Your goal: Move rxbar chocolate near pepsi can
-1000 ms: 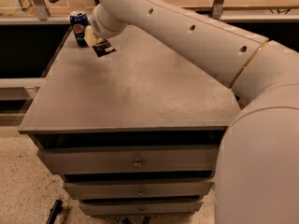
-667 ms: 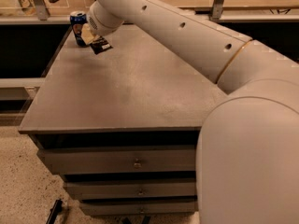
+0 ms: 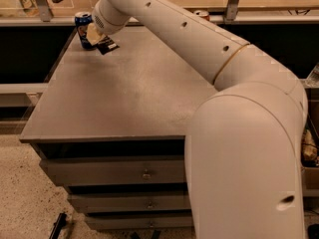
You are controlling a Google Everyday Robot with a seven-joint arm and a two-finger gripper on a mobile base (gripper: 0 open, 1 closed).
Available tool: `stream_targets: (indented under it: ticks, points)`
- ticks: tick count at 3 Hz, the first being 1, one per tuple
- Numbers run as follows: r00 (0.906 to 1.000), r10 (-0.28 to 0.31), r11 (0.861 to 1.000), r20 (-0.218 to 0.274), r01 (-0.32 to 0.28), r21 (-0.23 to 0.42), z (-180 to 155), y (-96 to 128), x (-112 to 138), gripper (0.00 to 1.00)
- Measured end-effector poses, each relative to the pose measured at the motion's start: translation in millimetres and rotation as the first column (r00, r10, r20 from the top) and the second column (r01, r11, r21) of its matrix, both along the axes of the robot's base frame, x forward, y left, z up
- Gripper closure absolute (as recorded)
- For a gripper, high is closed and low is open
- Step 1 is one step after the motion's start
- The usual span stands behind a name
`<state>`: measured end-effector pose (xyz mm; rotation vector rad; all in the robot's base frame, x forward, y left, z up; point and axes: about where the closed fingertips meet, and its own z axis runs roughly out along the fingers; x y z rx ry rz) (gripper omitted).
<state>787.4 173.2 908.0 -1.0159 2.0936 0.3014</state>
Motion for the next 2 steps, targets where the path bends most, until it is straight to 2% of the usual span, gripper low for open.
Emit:
stream_targets:
  ticks: [2]
  points:
    - [0.9961, 0.087, 0.995, 0.008, -0.088, 0.045, -6.1, -0.6, 12.3, 1.00]
